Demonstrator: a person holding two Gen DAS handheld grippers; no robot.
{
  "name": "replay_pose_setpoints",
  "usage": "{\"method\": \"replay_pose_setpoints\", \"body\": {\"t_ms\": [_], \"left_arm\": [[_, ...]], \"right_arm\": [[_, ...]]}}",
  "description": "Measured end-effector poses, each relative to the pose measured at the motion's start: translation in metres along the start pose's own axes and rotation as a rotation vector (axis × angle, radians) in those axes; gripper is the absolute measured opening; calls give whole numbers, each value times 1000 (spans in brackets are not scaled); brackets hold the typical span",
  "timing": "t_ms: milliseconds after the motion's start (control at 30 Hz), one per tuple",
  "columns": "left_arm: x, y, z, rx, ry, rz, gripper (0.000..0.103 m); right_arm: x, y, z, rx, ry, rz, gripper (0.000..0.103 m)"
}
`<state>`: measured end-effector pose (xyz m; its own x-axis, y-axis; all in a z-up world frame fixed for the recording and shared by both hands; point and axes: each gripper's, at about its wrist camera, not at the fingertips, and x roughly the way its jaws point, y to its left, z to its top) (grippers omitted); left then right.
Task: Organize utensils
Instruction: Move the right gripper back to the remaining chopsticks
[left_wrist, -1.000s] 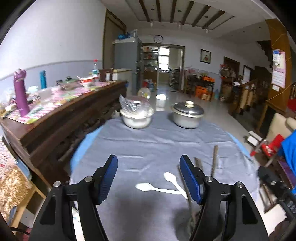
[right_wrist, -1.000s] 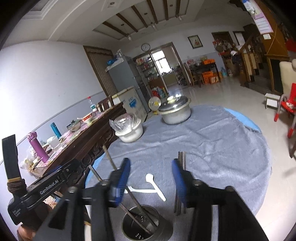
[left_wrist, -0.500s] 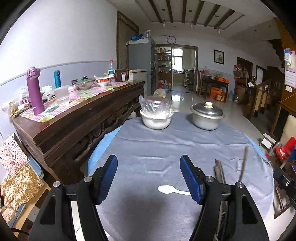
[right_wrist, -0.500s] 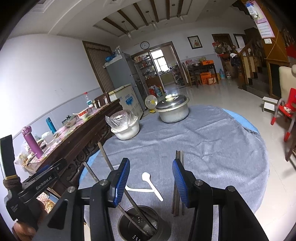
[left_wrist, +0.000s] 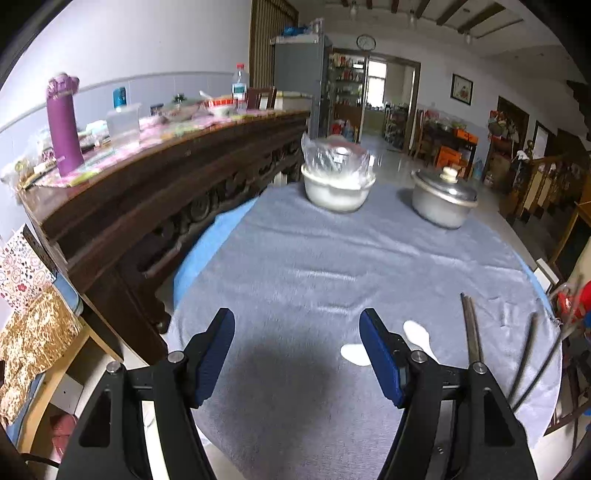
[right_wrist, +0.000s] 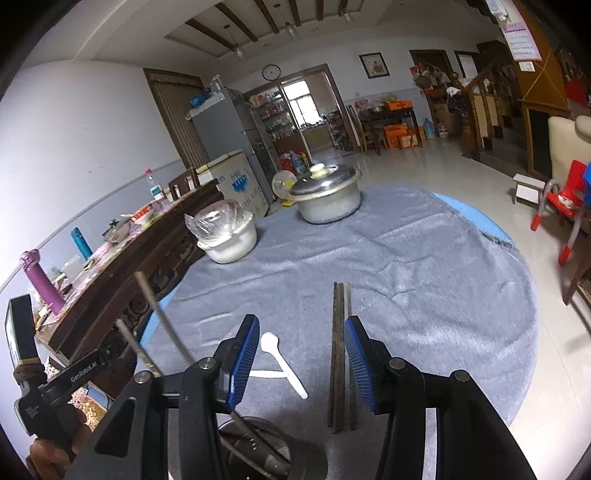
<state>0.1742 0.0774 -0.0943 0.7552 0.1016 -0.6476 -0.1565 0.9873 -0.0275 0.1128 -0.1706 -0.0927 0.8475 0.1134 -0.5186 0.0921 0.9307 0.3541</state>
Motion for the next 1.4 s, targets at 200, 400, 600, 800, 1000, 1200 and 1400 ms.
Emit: {"method": "replay_pose_setpoints", "body": {"t_ms": [200,400,600,800,1000,1200,1400], "left_arm": [[36,-6,-8,5,85,-13,71],[72,-15,-14,26,153,-24,71],[104,-23,-21,39,206,-28,71],[124,-29,-25,50,248,-35,71],[135,-33,-25,60,276,-40,71],[145,-36,-25,69,306,-38,71],[152,-40,-21,72,317,-36,71]], "right_arm": [[25,-10,2,14,38,-31,51],[54,-21,7,33,78,-70,51],[90,-30,14,33,134,-95,51],[123,-31,14,8,209,-103,51],[154,-30,16,-28,280,-111,55],[181,-31,17,-58,333,-129,56],[197,-31,17,-67,358,-142,56]]}}
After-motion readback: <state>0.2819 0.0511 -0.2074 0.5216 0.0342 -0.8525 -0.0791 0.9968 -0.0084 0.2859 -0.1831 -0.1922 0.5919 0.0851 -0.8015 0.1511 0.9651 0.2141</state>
